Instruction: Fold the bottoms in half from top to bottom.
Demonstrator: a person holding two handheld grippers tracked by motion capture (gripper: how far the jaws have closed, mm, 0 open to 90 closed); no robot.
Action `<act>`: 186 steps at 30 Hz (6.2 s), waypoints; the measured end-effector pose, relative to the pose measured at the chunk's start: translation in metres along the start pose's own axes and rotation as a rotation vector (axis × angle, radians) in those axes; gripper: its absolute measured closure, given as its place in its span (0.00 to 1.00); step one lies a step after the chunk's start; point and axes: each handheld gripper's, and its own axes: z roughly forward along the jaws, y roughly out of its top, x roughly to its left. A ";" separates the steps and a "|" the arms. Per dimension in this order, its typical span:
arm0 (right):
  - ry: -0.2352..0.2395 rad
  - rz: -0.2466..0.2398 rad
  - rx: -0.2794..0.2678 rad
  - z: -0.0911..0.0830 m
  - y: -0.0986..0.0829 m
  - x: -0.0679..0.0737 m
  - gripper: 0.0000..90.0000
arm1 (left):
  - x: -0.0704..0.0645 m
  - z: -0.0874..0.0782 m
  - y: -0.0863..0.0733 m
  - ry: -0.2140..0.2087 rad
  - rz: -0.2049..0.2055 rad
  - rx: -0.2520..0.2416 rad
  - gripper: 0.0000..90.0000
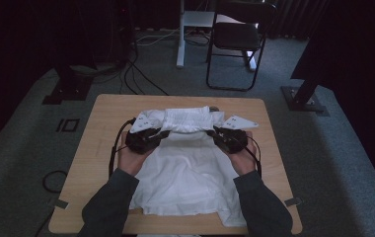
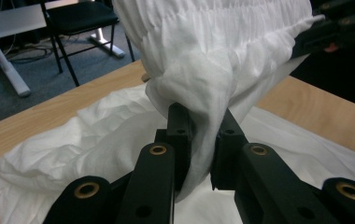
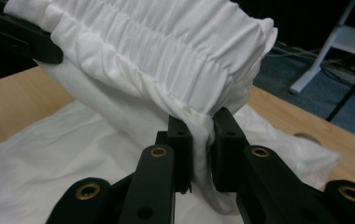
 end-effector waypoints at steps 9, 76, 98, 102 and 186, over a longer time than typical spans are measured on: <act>0.074 -0.021 0.158 0.003 -0.063 0.031 0.89 | -0.026 0.012 -0.074 -0.033 -0.006 0.165 0.89; 0.147 0.052 0.375 0.026 -0.125 0.063 0.87 | -0.043 0.036 -0.143 -0.244 -0.107 0.314 0.84; 0.006 0.114 0.219 0.052 -0.084 -0.012 0.61 | 0.023 0.067 -0.086 0.050 -0.096 0.232 0.57; -0.022 0.128 0.276 0.084 -0.086 -0.031 0.60 | 0.042 0.097 -0.096 0.067 -0.129 0.298 0.57; -0.091 0.326 0.447 0.095 -0.109 -0.099 0.46 | 0.108 0.095 -0.112 0.224 -0.348 0.342 0.55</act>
